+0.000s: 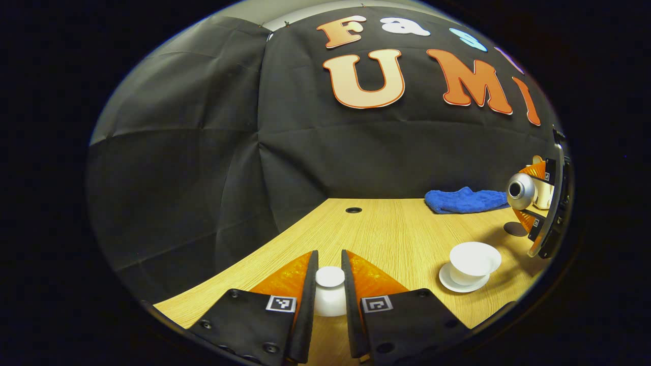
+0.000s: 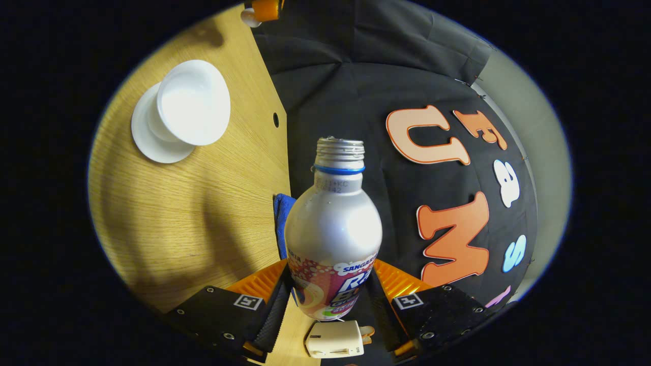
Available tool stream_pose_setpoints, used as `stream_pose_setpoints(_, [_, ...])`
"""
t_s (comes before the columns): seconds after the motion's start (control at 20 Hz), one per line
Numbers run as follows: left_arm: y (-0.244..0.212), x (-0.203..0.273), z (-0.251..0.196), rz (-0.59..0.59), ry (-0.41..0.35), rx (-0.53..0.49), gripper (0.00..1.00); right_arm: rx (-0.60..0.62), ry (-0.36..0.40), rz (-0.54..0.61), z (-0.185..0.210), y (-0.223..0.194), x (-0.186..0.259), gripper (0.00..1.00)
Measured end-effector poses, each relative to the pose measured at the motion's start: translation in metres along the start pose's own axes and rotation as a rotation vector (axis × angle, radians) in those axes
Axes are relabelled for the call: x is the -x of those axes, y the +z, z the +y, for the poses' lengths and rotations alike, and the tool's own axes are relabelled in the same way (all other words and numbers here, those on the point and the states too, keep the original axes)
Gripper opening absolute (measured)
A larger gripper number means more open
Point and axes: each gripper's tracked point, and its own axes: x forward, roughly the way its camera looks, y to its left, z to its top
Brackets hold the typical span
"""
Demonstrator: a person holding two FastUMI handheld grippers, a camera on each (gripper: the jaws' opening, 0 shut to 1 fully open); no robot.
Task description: Open the teacup lid with one hand, grasp the water bottle and pour water into the teacup with the other hand; after pouring, place the water bottle on the coaster and then close the teacup lid.
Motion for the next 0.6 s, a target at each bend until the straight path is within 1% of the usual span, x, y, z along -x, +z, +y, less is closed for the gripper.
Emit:
stream_pose_setpoints(0.2, [-0.001, 0.001, 0.004, 0.002, 0.007, -0.003, 0.33, 0.094, -0.056, -0.031, -0.006, 0.008, -0.002, 0.78])
stream_pose_setpoints(0.6, [0.001, 0.004, 0.013, -0.009, 0.025, 0.000, 0.33, 0.209, -0.110, -0.097, -0.010, 0.025, -0.004, 0.78])
